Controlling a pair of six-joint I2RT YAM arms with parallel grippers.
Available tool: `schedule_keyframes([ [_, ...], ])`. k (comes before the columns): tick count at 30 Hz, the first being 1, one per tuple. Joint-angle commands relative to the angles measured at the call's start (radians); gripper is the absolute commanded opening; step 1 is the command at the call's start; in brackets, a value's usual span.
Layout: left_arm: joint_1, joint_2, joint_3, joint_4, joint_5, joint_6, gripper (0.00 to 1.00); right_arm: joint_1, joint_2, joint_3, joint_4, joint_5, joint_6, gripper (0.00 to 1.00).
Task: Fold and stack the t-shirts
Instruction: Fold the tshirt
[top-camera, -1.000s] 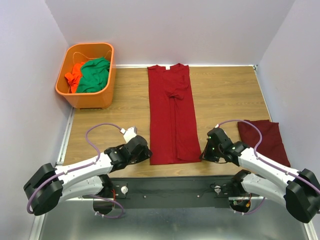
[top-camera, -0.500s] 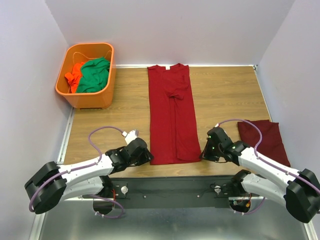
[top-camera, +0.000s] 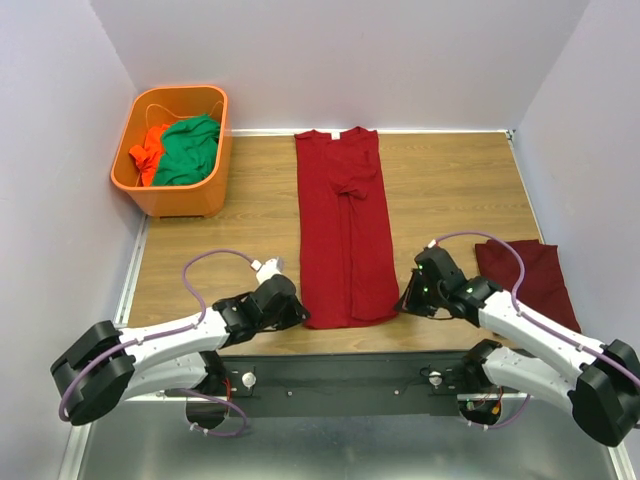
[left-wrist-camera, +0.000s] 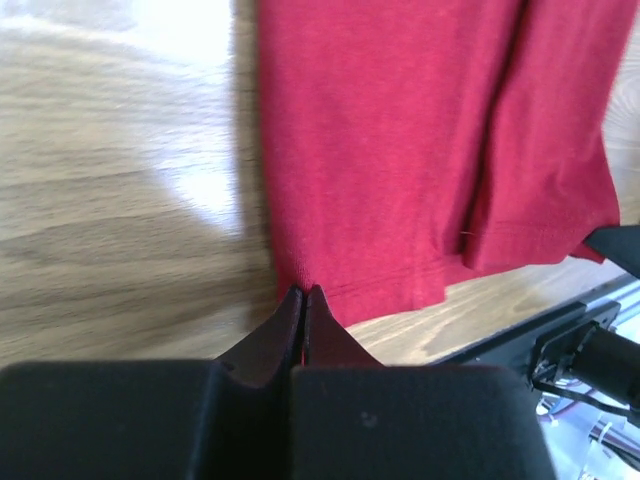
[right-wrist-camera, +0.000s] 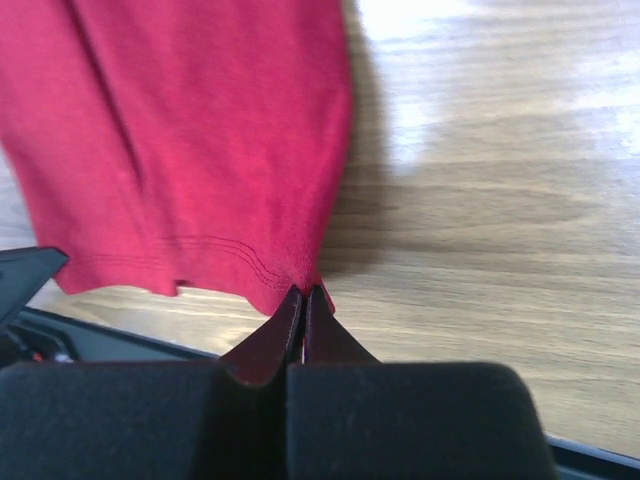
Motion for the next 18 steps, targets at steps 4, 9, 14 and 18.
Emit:
schedule_keyframes([
  [4,0.113,-0.014,0.113,0.067,0.003,0.154,0.0,0.003,0.096,0.175,-0.003,0.111,-0.059,0.01],
  [9,0.237,0.11,0.24,0.135,0.052,0.266,0.0,-0.001,0.337,0.364,0.046,0.206,-0.119,0.01],
  [14,0.308,0.261,0.366,0.191,0.084,0.31,0.0,-0.034,0.537,0.525,0.1,0.24,-0.17,0.01],
  [18,0.372,0.393,0.48,0.206,0.098,0.333,0.0,-0.09,0.663,0.648,0.124,0.244,-0.211,0.01],
])
